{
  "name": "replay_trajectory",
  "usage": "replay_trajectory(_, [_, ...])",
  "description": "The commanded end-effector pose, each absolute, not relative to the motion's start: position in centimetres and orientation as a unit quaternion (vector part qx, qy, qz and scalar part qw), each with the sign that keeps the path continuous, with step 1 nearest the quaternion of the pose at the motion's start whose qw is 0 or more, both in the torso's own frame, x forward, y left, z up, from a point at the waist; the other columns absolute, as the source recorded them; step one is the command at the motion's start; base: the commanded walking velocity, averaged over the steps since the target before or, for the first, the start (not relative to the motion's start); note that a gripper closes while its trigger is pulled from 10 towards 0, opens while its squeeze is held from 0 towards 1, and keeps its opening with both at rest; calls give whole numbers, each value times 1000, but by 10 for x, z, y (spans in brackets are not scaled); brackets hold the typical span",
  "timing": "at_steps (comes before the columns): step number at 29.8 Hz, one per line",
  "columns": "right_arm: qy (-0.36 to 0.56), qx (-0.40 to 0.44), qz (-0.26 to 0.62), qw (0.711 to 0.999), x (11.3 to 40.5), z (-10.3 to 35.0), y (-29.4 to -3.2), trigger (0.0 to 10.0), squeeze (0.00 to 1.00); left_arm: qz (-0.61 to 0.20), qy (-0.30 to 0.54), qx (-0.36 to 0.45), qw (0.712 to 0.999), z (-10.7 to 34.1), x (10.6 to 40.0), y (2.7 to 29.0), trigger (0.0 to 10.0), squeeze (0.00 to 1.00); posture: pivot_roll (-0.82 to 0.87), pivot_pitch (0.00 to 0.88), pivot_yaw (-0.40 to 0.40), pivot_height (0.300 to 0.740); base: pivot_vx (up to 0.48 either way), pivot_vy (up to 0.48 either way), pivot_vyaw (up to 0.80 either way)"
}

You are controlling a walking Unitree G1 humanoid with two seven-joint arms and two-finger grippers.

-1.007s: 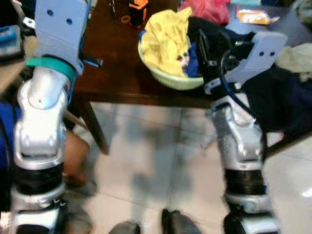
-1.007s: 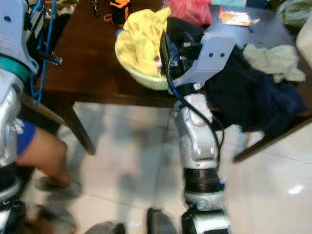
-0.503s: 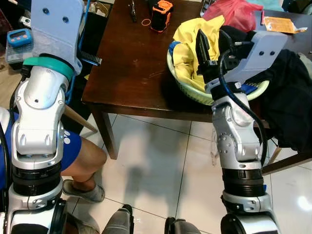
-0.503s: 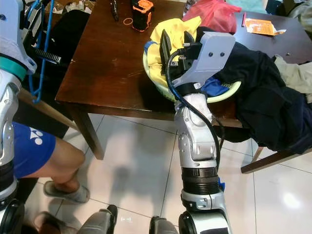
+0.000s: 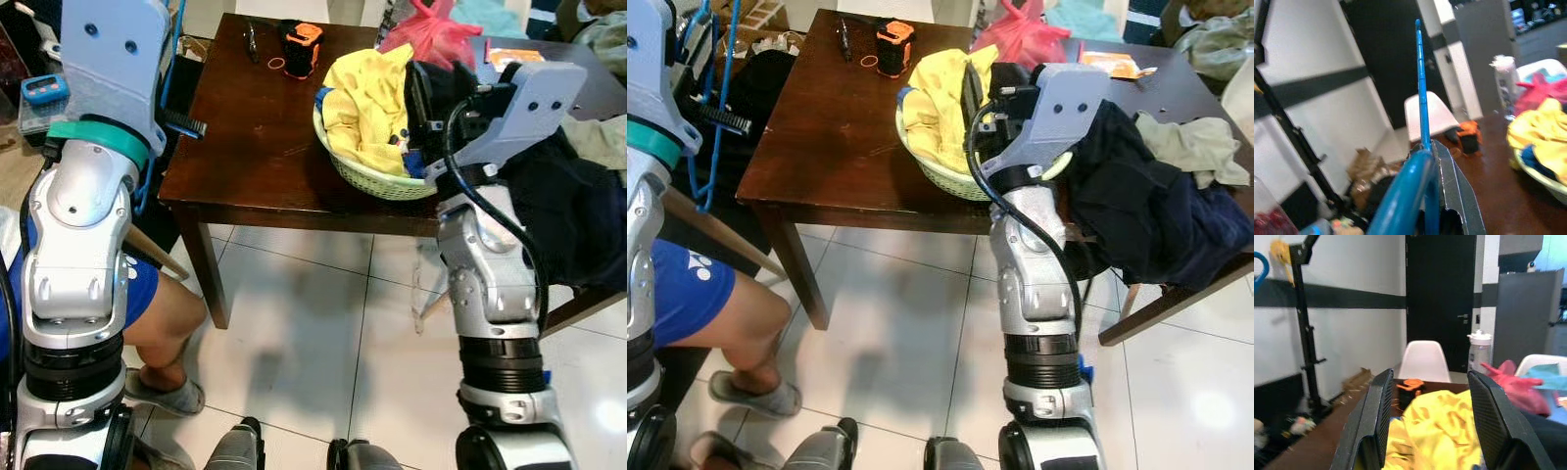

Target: Hang hanger

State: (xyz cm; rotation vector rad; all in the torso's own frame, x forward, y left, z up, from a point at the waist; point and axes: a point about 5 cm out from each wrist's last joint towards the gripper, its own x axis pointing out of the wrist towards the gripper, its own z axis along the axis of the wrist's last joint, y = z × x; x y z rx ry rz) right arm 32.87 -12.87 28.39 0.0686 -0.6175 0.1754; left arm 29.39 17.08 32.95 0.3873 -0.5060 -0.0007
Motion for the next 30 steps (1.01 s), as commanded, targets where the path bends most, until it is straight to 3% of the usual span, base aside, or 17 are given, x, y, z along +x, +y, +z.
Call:
replay_trajectory(1, [-303, 23, 81, 949, 330, 282, -129, 10000, 0, -10, -245, 183, 952, 328, 291, 169, 10000, 0, 101, 94, -2, 740, 0, 0, 0])
replay_trajectory(6, [-277, -12, 56, 959, 338, 280, -144, 10000, 0, -10, -207, 152, 966, 314, 292, 176, 10000, 0, 98, 104, -7, 740, 0, 0, 0])
replay_trajectory(11, [-192, -72, 44, 978, 356, 265, -165, 10000, 0, -17, -159, 147, 976, 297, 293, 186, 10000, 0, 99, 122, -11, 740, 0, 0, 0])
replay_trajectory(14, [-159, -51, 44, 985, 365, 260, -175, 10000, 0, -41, -139, 156, 977, 288, 291, 184, 10000, 0, 89, 137, -6, 740, 0, 0, 0])
replay_trajectory(20, [-48, 8, 156, 987, 401, 256, -183, 10000, 0, -116, -110, 160, 974, 271, 286, 160, 10000, 0, 91, 165, -10, 740, 0, 0, 0])
replay_trajectory(23, [-41, 17, 145, 988, 404, 256, -188, 10000, 0, -116, -110, 157, 974, 272, 285, 159, 10000, 0, 97, 170, -16, 740, 0, 0, 0])
replay_trajectory(25, [-20, 93, 126, 987, 409, 254, -198, 10000, 0, -121, -106, 157, 974, 271, 280, 160, 10000, 0, 118, 179, -15, 740, 0, 0, 0])
replay_trajectory(30, [-7, 161, 144, 976, 411, 251, -200, 10000, 0, -129, -100, 161, 973, 268, 275, 161, 10000, 0, 117, 181, -12, 740, 0, 0, 0])
